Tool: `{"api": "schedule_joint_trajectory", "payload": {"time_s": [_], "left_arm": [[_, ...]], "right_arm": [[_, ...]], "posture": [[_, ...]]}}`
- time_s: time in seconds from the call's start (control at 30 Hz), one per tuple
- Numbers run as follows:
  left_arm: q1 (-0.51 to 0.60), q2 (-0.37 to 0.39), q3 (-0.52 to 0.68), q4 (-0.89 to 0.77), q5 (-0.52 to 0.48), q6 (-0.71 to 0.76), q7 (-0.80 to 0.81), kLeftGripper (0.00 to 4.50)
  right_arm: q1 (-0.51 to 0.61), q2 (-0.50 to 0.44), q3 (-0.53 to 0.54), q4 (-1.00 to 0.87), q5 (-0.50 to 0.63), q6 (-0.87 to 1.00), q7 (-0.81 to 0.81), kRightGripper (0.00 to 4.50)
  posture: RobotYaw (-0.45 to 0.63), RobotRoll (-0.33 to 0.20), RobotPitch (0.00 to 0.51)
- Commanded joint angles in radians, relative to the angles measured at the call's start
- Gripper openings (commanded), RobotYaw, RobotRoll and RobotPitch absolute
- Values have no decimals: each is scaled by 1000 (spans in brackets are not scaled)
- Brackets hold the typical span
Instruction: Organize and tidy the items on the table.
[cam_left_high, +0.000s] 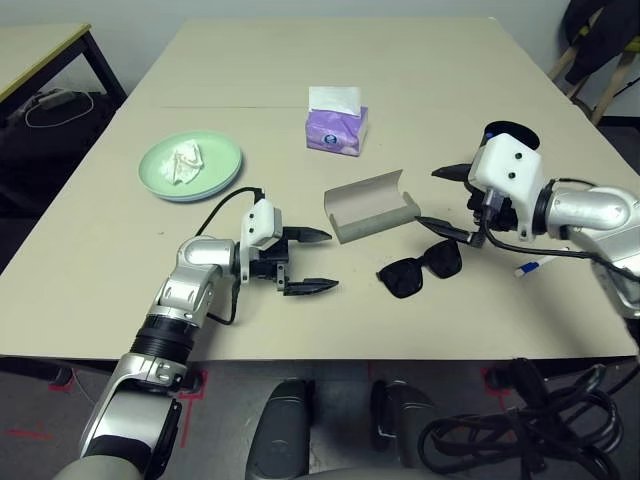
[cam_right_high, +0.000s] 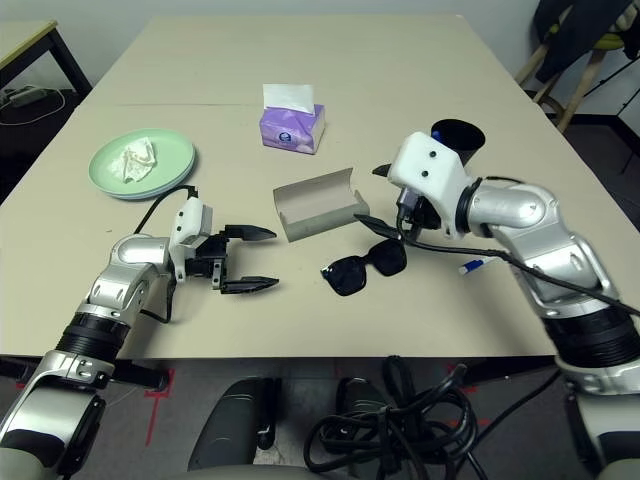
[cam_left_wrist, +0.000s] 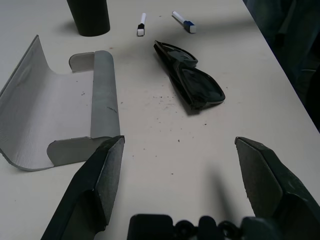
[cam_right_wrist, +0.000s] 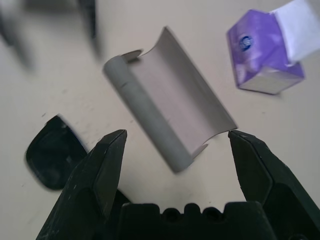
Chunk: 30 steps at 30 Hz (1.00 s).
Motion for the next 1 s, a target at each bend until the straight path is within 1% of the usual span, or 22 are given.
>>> {"api": "schedule_joint_trajectory", "payload": {"time_s": [0.03,0.1,0.17,0.27,0.37,0.47,0.67,0.8,1.0], "left_arm": [[1,13,-19,-10,22,-5,5,4472],[-1,15,-19,-14,24,-3,12,4472],[-6,18,-19,-17,27,-3,21,4472],[-7,15,-21,-27,29,-1,32,4472],[-6,12,-23,-42,29,6,46,4472],[2,14,-26,-59,30,11,59,4472],[17,17,-32,-81,32,18,78,4472],[26,16,-34,-90,36,10,91,4472],[29,19,-34,-97,43,10,109,4472]], "right_arm": [[-20,-50,57,-63,-21,48,78,4500],[-39,-68,80,-80,-28,77,107,4500],[-71,-92,122,-87,-72,86,136,4500],[-113,-116,188,-73,-145,46,188,4500],[-148,-115,241,-35,-223,-27,227,4500],[-169,-103,275,-16,-253,-87,284,4500],[-190,-79,297,10,-296,-141,366,4500],[-199,-51,304,35,-323,-143,395,4500],[-179,-20,319,41,-359,-154,416,4500]], "posture": [[67,0,165],[71,0,166],[79,0,168],[88,0,169],[103,0,170],[119,0,173],[135,0,175],[143,0,175],[152,0,171]]}}
